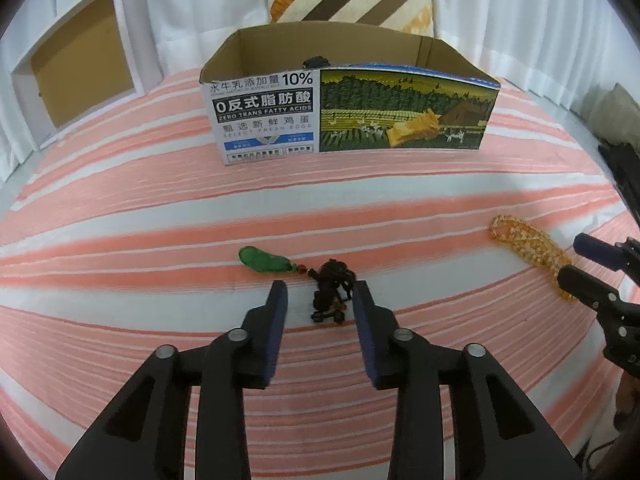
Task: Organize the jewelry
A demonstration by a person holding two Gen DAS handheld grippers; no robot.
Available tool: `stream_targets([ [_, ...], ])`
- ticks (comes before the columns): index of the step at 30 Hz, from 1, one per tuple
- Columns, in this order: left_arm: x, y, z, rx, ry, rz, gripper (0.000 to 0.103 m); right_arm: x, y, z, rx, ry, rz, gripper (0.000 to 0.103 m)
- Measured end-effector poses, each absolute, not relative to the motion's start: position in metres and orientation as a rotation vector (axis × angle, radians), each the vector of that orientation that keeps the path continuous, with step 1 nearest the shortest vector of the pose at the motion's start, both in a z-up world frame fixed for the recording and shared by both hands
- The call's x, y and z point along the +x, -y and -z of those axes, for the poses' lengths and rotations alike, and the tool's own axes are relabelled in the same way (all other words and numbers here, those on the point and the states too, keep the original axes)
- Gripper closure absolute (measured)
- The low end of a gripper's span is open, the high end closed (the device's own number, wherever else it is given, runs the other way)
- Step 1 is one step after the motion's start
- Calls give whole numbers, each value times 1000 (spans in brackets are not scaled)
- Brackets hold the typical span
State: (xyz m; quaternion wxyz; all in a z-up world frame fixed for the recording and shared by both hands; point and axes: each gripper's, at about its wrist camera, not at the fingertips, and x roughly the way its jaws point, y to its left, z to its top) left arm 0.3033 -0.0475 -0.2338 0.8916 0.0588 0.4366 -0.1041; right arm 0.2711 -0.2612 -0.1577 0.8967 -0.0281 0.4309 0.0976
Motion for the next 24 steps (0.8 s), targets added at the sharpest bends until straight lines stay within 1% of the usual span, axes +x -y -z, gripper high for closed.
stream_targets([
  [3, 301, 48, 233, 127, -908, 216, 62, 271, 260, 158, -60, -892, -200, 52],
  [4, 301, 47, 233, 126, -908, 215, 57, 269, 260, 157, -59, -892, -197, 52],
  [5, 299, 46, 232, 124, -906, 215, 49, 268, 261, 156, -57, -889, -195, 52],
  [6, 299, 45, 231, 121, -904, 216, 45, 267, 262, 155, -53, -885, -192, 52],
  [8, 295, 34, 228, 84, -893, 235, 26, 264, 267, 151, -39, -869, -180, 51],
  [9, 293, 26, 226, 54, -889, 257, 23, 264, 271, 150, -29, -864, -175, 49],
  [10, 290, 20, 225, 32, -886, 278, 17, 263, 279, 148, -10, -858, -166, 41],
  [11, 288, 13, 225, 14, -886, 299, 12, 261, 285, 147, 2, -853, -157, 37],
  [16, 287, 9, 234, 40, -911, 357, 11, 268, 300, 154, 31, -881, -201, 37],
  [22, 319, 37, 246, 103, -956, 313, 11, 303, 257, 176, -105, -926, -270, 37],
  [24, 330, 42, 247, 84, -971, 333, 13, 314, 249, 182, -110, -969, -268, 37],
])
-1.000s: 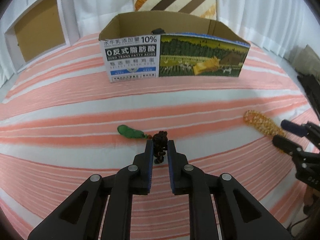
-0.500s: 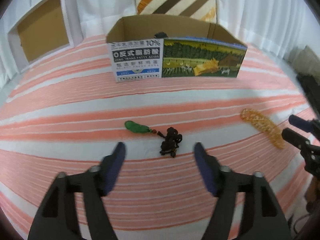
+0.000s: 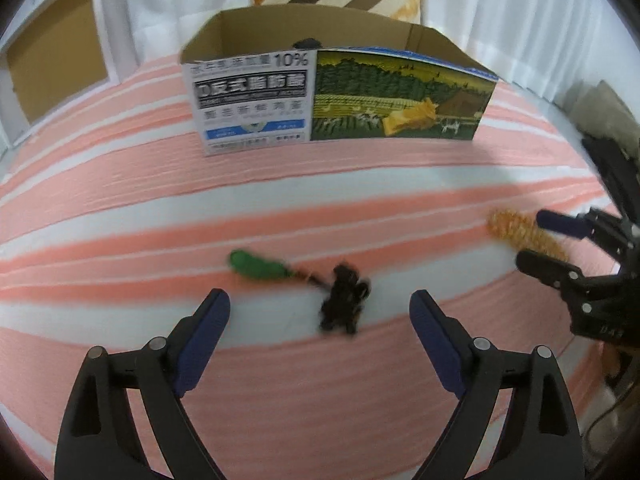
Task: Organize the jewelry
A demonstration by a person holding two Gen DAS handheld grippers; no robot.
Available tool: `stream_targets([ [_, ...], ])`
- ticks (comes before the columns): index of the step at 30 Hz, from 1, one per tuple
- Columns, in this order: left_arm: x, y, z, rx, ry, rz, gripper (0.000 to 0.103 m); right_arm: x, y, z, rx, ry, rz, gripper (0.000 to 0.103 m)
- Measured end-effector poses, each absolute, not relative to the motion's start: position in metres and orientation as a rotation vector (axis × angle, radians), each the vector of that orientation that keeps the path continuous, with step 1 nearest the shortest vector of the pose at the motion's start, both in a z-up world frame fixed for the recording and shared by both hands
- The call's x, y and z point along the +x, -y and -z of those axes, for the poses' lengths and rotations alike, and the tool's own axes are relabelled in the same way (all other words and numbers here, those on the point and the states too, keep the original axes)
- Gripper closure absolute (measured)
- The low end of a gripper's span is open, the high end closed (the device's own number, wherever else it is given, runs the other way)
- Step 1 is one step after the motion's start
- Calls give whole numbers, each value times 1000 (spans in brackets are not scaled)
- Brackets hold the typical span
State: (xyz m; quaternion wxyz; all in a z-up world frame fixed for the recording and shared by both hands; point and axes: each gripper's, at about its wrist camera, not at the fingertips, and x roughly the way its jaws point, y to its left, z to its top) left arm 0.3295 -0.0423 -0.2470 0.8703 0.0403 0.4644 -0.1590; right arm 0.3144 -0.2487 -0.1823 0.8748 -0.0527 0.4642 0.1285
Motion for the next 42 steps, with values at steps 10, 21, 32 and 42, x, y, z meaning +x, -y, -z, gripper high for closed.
stream_targets([
  [10, 330, 41, 225, 66, -957, 384, 94, 312, 261, 150, 44, -985, -302, 95],
  [21, 376, 24, 81, -40, -848, 445, 94, 350, 273, 49, 185, -830, -388, 95],
  [32, 478, 28, 59, -49, -849, 377, 94, 468, 259, -20, 177, -731, -400, 95],
  [42, 498, 45, 122, 4, -905, 271, 24, 532, 240, 61, 212, -907, -342, 85],
])
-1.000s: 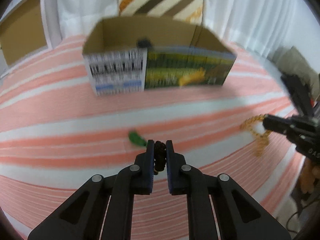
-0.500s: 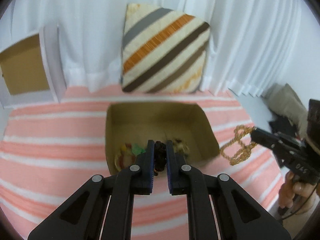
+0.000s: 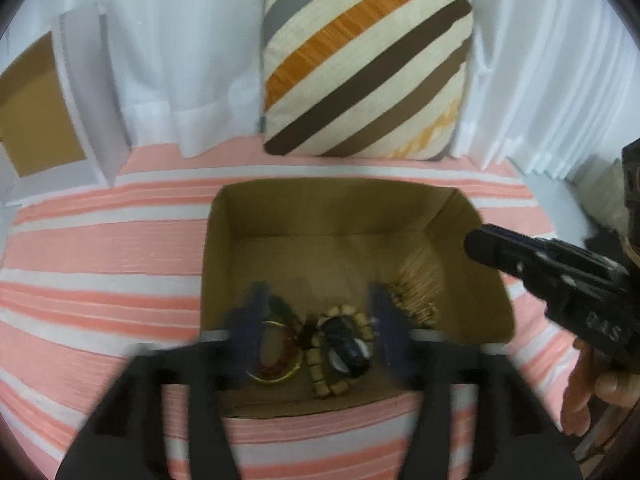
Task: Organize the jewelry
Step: 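Open both tools over the box, releasing the pendant and gold necklace, then withdraw both tools up and away from the box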
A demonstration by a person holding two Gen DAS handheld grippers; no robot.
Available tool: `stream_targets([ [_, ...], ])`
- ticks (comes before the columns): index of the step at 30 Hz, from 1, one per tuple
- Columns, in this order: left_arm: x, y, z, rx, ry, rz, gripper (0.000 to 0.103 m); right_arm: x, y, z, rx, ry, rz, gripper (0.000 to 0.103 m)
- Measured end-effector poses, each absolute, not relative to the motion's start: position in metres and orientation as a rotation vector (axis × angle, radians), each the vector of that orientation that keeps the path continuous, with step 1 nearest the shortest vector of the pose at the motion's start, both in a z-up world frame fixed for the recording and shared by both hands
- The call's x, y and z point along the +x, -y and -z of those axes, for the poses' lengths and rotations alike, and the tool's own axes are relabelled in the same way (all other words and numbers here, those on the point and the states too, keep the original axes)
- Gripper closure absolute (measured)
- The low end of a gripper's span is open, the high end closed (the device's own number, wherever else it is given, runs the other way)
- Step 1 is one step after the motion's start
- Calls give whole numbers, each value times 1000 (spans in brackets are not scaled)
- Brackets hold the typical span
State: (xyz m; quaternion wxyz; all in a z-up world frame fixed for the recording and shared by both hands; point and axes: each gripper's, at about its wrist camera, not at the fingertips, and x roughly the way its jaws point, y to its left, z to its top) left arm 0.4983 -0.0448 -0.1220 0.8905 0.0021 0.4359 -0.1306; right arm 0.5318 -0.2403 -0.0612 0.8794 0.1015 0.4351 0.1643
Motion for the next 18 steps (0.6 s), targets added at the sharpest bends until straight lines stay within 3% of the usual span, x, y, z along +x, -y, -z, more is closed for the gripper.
stream_targets([
  [1, 496, 45, 123, 19, -887, 245, 15, 531, 241, 66, 215, -911, -321, 62],
  [2, 493, 45, 123, 29, -874, 229, 12, 529, 243, 67, 218, -904, -308, 39],
  [6, 484, 42, 121, 30, -847, 190, 2, 514, 245, 61, 184, -869, -251, 36],
  [18, 456, 42, 99, 68, -776, -24, 1, 479, 238, 38, 122, -800, -199, 35],
])
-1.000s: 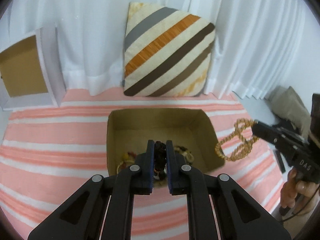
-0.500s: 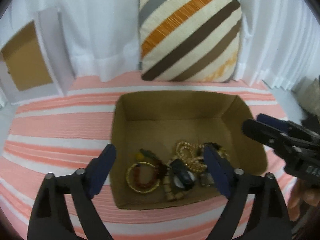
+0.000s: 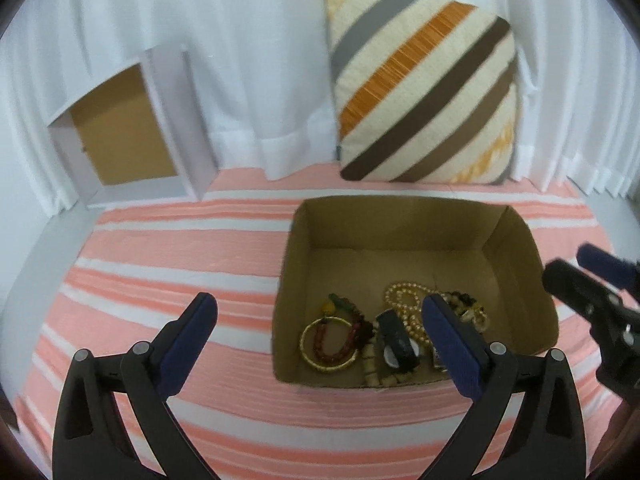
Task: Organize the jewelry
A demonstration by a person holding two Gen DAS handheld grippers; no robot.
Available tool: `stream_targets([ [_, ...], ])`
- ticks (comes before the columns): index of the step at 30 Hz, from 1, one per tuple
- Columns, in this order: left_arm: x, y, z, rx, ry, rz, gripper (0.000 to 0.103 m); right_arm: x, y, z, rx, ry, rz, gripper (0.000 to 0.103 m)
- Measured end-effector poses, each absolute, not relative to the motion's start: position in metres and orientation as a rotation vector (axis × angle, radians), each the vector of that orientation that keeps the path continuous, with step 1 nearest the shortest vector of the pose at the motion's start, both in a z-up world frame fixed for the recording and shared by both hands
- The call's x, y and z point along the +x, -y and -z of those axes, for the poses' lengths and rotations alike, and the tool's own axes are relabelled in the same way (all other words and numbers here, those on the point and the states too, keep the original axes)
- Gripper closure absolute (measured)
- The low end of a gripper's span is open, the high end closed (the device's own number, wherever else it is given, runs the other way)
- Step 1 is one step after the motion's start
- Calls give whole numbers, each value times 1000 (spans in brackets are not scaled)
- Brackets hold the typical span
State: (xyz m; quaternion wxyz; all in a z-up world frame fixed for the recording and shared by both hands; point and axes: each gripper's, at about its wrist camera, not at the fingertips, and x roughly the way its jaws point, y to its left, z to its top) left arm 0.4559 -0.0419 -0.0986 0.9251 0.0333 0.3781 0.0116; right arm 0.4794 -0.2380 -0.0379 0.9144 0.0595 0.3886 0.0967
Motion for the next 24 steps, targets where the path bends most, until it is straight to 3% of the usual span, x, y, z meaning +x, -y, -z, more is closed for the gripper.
stream_targets([
  [6, 440, 37, 90, 47, -788, -51, 1, 460, 239, 32, 112, -792, -186, 32],
  [8, 433, 39, 87, 60, -806, -36, 1, 453, 240, 30, 108, -789, -180, 26],
  [24, 343, 28, 46, 73, -737, -25, 1, 378, 231, -10, 79, -779, -147, 18],
])
